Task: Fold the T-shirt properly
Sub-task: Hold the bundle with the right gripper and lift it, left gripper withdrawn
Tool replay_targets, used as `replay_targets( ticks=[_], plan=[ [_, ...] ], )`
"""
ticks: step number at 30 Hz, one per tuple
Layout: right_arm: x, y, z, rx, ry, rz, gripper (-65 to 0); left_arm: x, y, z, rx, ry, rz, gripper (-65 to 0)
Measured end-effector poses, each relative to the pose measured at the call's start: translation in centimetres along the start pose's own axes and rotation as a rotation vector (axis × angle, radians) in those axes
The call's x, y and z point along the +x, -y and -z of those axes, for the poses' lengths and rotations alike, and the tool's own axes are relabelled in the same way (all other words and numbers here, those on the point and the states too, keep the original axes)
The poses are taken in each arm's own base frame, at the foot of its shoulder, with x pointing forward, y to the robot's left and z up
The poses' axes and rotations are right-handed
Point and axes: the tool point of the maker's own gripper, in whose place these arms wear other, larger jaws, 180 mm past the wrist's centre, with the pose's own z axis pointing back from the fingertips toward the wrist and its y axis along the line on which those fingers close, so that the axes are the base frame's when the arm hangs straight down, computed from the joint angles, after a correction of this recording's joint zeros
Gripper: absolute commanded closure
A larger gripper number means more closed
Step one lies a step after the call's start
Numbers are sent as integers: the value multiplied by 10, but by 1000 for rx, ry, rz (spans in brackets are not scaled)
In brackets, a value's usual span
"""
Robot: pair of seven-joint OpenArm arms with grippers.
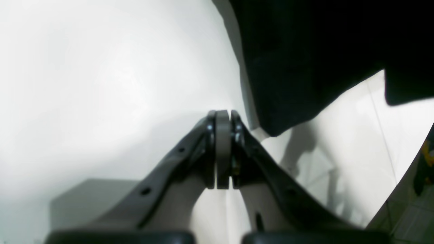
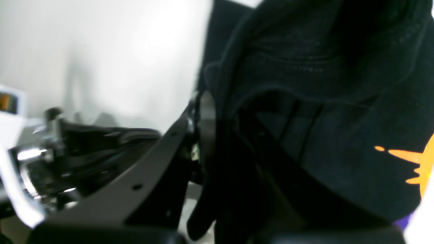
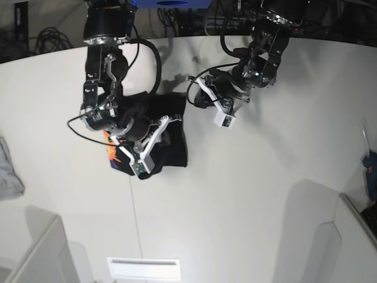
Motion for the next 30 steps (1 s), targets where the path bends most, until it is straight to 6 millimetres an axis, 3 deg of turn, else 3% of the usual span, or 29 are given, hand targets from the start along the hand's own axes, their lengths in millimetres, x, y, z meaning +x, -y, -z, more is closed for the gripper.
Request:
replay_targets(
  ticks=[11,19,22,28,30],
  plan=[
    [3,2,2,-5,23,3,0,-19,-2,-15,6,-21,7,0],
    [-2,5,10,-3,-7,11,0,-33,6,-32,3,-45,32,0],
    [-4,5,12,-1,-14,13,0,-30,11,-39,-5,-23,19,0],
    [-2,6,11,-2,-10,12,0,-31,-13,-51,64,-7,-14,0],
    [-3,6,12,-2,-13,12,-81,-32,-15,-55,71,-3,-22,0]
  ],
)
